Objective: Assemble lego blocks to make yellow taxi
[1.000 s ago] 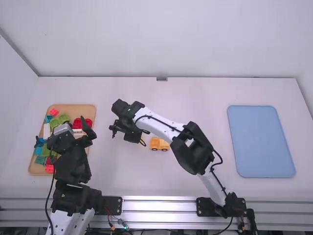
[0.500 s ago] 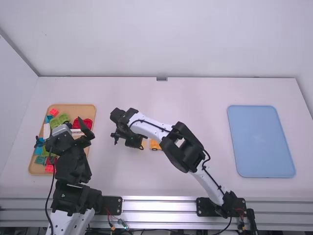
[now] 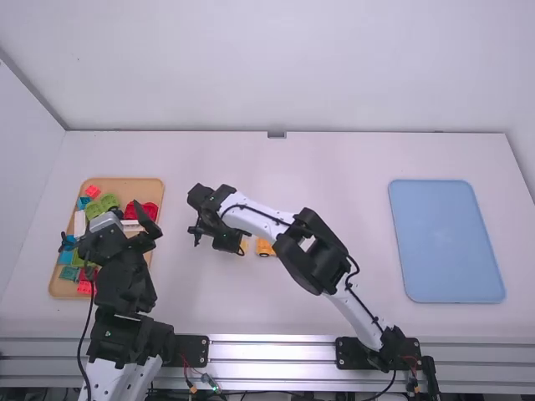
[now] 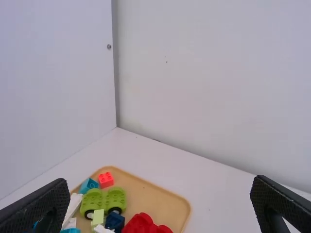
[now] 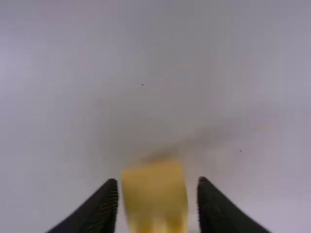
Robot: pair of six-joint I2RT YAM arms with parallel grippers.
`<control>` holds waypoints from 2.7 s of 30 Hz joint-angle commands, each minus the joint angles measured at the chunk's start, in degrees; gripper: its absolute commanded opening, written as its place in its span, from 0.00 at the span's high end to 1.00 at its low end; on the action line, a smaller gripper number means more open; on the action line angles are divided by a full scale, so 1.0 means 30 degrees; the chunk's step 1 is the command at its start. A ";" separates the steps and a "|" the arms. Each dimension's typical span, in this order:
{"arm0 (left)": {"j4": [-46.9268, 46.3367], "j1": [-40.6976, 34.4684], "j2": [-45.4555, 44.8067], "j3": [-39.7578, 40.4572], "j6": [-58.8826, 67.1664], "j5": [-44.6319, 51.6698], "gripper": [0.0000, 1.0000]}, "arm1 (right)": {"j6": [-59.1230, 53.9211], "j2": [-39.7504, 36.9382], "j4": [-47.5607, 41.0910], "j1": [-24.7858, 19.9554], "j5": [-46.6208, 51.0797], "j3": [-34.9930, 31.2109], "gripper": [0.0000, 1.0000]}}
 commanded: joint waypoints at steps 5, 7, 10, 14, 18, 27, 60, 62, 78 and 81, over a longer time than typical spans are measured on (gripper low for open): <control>0.0007 0.0124 -0.0160 -0.0080 0.0131 -0.0219 0.01 | 0.0000 0.0350 -0.0138 -0.0080 0.0022 0.0452 0.09; 0.0051 0.0175 -0.0160 -0.0080 0.0124 -0.0211 0.01 | -0.0007 0.0277 -0.0233 -0.0109 0.0007 0.0729 0.01; 0.0036 0.0189 -0.0160 -0.0044 -0.0386 0.0102 0.01 | 0.0488 -0.0109 -0.0576 -0.0561 -0.0087 0.1537 0.01; 0.0007 0.0197 -0.0109 0.0138 0.0721 0.2732 0.01 | 0.0576 -0.1399 -0.1056 -0.1311 -0.0823 0.2127 0.01; 0.0328 0.0197 0.0532 0.0182 0.1989 0.4510 0.01 | -0.0568 -0.3468 -0.0874 -0.2710 -0.3672 0.1698 0.02; -0.2390 0.0197 0.5187 0.3293 0.5391 1.0455 0.01 | -0.0772 -0.9340 0.3497 -0.4911 -0.4051 -0.4153 0.02; -0.5894 0.3803 3.0563 0.8174 2.9376 3.6406 0.00 | -0.1989 -1.9154 2.1799 -1.3580 -1.5089 -2.5318 0.01; -0.6091 0.3898 3.0847 0.7985 2.9849 3.6166 0.00 | -0.1792 -1.9030 2.3023 -1.3828 -1.5089 -2.5959 0.01; -0.2346 0.3439 3.3499 0.7191 2.8793 3.4636 0.12 | -0.1486 -1.6531 2.6622 -1.4673 -1.7719 -2.6432 0.01; -0.1800 0.3446 3.3922 0.7191 2.8844 3.4738 0.19 | -0.0466 -1.6546 2.7081 -1.4681 -1.7660 -2.6432 0.01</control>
